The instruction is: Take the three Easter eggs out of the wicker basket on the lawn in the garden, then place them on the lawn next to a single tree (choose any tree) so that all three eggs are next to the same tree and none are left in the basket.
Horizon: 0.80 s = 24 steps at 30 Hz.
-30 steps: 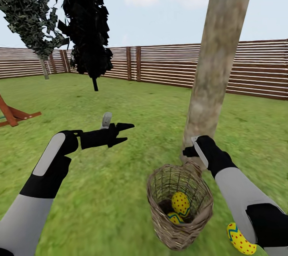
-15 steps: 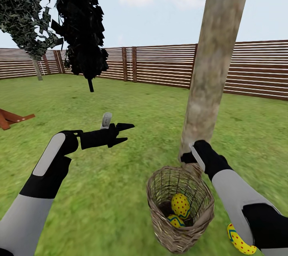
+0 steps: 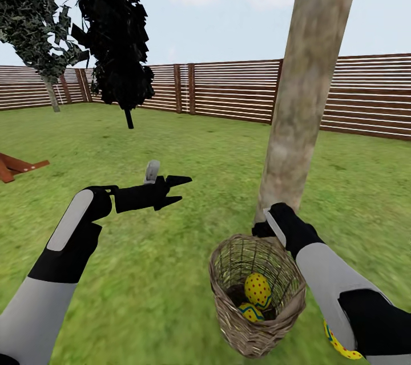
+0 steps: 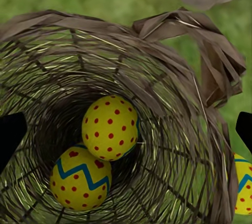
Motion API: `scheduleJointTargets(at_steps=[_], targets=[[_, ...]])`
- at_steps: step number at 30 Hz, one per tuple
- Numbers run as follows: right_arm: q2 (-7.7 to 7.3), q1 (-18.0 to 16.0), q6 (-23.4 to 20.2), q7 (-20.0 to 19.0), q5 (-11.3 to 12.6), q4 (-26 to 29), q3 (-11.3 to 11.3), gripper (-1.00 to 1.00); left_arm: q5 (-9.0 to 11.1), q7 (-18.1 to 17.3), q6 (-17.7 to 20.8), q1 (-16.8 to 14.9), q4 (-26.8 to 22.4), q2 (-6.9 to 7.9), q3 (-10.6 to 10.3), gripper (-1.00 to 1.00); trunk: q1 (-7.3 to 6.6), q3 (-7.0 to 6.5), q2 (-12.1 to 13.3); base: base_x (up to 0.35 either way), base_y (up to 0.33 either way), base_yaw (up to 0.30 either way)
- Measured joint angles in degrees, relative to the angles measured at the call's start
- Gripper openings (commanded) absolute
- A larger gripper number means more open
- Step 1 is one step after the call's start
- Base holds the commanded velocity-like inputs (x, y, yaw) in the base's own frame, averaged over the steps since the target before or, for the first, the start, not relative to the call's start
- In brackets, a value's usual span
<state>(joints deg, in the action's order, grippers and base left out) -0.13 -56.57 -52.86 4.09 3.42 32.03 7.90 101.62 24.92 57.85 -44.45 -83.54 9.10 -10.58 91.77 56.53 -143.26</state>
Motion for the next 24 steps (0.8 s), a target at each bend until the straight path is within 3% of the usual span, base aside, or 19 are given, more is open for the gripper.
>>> scheduleJointTargets(at_steps=[11, 18, 24], targets=[[1.56, 0.0, 0.0, -0.6, 0.1, 0.0, 0.0, 1.0, 0.0, 0.0, 0.0, 0.0, 0.0, 0.0, 0.0, 1.0, 0.0, 0.0, 0.0, 0.0, 0.0, 0.0], [2.06, 0.0, 0.2, -6.0, 0.1, -1.9, 0.0, 1.0, 0.0, 0.0, 0.0, 0.0, 0.0, 0.0, 0.0, 1.0, 0.0, 0.0, 0.0, 0.0, 0.0, 0.0], [2.03, 0.0, 0.9, -6.2, 0.0, -4.4, -0.1, 1.0, 0.0, 0.0, 0.0, 0.0, 0.0, 0.0, 0.0, 1.0, 0.1, 0.89, -0.1, 0.0, 0.0, 0.0]])
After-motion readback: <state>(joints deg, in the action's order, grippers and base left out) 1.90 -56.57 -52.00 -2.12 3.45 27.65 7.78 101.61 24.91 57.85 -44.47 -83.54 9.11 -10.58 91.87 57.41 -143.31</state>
